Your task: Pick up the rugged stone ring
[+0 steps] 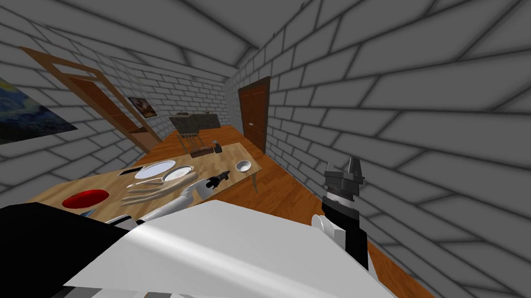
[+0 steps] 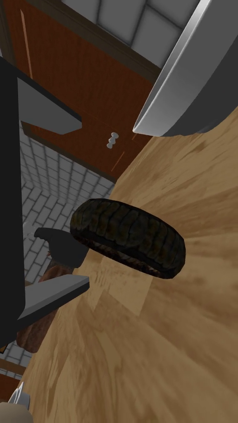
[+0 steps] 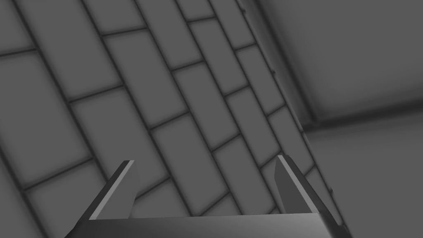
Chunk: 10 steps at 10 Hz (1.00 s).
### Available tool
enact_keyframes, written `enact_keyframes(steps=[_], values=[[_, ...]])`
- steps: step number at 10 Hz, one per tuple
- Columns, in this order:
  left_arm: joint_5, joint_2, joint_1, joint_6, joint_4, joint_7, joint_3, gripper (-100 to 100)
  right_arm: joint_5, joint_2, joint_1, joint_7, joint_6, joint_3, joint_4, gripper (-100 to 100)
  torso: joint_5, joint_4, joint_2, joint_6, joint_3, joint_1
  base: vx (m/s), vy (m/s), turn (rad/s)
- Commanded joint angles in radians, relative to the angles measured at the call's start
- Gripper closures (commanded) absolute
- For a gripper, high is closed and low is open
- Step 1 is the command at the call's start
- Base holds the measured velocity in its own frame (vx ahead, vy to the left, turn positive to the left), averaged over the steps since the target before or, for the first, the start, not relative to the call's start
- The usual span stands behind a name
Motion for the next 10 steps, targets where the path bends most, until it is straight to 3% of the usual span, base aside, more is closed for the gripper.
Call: enact_keyframes(steps=[1,2,3,4,5,7,8,9,10], values=[[0.005,0.022,0.002,0.034,-0.015,0.001,-0.016,-100,0.0,0.0,0.0,0.0,0.0,0.0,0.0,0,0.0,0.0,0.0,0.0,0.0,0.0,0.026,0.001,-0.045],[0.0,0.034,-0.006,0.049,0.003,0.001,-0.031,-100,0.0,0.0,0.0,0.0,0.0,0.0,0.0,0,0.0,0.0,0.001,0.0,0.0,0.0,0.025,-0.001,-0.07],[-0.001,0.024,-0.002,0.039,-0.006,0.0,-0.022,-100,0.0,0.0,0.0,0.0,0.0,0.0,0.0,0,0.0,0.0,0.001,0.0,0.0,-0.001,0.012,0.001,-0.017],[-0.001,0.025,-0.002,0.044,-0.005,0.0,-0.023,0,0.0,0.0,0.0,0.0,0.0,0.0,0.0,0,0.0,0.0,0.001,0.0,0.001,-0.001,0.0,0.0,0.0],[-0.01,0.006,-0.012,0.026,0.027,-0.008,-0.014,-100,0.0,0.0,0.0,0.0,0.0,0.0,0.0,0,0.0,0.0,0.002,0.0,0.001,-0.001,0.021,0.01,-0.034],[-0.021,-0.018,-0.023,0.004,0.068,-0.019,-0.002,-100,0.0,0.0,0.0,0.0,0.0,0.0,0.0,0,0.0,0.0,0.0,0.0,0.0,0.001,0.043,0.025,-0.034],[-0.016,-0.009,-0.021,0.012,0.057,-0.014,-0.007,-100,0.0,0.0,0.0,0.0,0.0,0.0,0.0,0,0.0,0.0,-0.001,0.0,0.0,0.001,0.022,0.011,-0.008],[-0.017,-0.011,-0.021,0.008,0.06,-0.016,-0.006,100,0.0,0.0,0.0,0.0,0.0,0.0,0.0,0,0.0,0.0,0.001,0.0,0.0,0.0,0.0,0.0,0.0],[-0.017,-0.01,-0.021,0.009,0.059,-0.015,-0.006,100,0.0,0.0,0.0,0.0,0.0,0.0,0.0,0,0.0,0.0,0.002,0.0,0.001,0.0,0.0,0.0,0.0]])
